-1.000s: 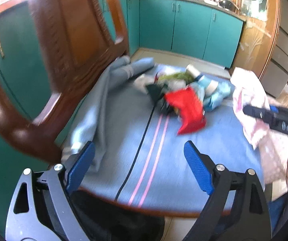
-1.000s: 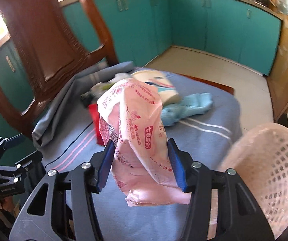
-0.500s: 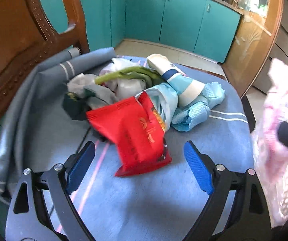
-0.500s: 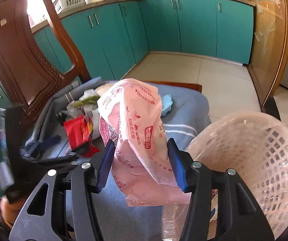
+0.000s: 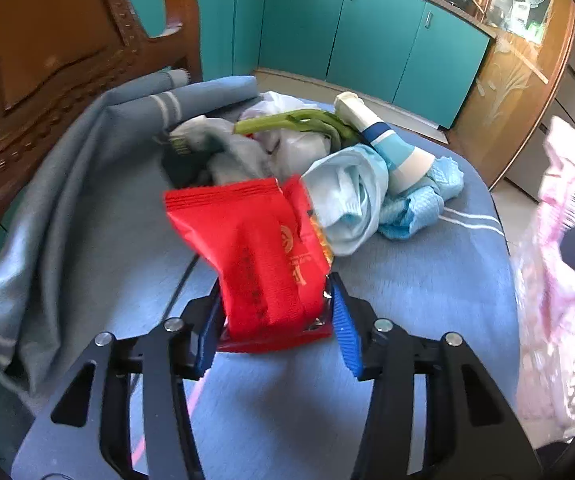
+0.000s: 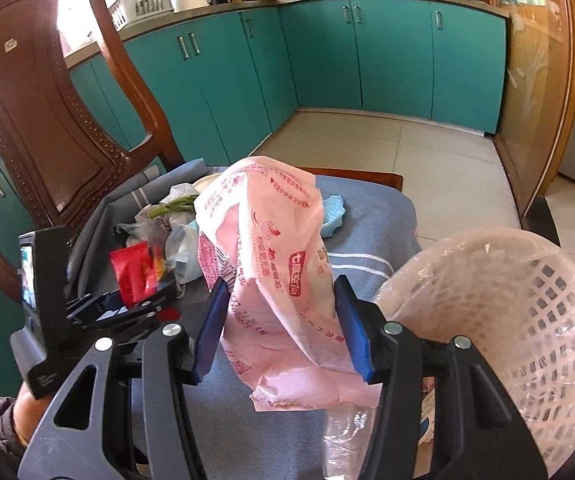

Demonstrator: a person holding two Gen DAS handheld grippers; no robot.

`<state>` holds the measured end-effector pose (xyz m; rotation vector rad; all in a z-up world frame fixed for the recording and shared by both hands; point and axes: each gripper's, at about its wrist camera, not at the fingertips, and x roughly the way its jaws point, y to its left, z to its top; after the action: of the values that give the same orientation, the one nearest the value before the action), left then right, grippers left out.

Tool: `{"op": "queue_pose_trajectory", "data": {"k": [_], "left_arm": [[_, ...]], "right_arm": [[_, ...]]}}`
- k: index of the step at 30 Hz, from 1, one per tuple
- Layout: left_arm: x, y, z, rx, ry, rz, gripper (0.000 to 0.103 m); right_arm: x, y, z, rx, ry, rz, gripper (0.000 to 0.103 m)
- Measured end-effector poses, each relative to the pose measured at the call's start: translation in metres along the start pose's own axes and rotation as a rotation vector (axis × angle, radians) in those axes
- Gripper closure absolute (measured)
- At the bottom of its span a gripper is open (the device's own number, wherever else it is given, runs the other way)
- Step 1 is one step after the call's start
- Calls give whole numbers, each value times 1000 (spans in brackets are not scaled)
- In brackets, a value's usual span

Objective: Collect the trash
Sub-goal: 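Grasp the red snack packet with the left tool while the right tool holds the pink bag, then carry the pink bag and red packet over the wastebasket and open both tools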

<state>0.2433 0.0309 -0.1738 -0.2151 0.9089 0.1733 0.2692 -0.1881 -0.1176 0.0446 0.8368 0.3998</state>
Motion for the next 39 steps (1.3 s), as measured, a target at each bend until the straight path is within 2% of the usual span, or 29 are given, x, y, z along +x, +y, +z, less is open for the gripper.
{"op": "queue_pose_trajectory", "data": {"k": [3, 14, 20, 27, 32, 39], "left_arm": [[-16, 6, -6, -6, -12, 2, 53], [-58, 20, -14, 46, -75, 95, 53], [-78, 22, -14, 38, -99, 84, 53], [-96, 20, -14, 45, -137, 82, 53], [-103, 17, -14, 49, -151, 85, 53], [-110, 14, -18, 62, -156, 93, 53]], "right_arm": [[1, 6, -2, -19, 5, 6, 50], [19, 38, -14, -100, 60, 22, 50], [20, 45, -16, -119, 58, 27, 50], [3, 46, -14, -114, -1, 72, 50], [-2, 37, -11, -89, -15, 59, 50], [4, 42, -15, -115, 20, 20, 50]]}}
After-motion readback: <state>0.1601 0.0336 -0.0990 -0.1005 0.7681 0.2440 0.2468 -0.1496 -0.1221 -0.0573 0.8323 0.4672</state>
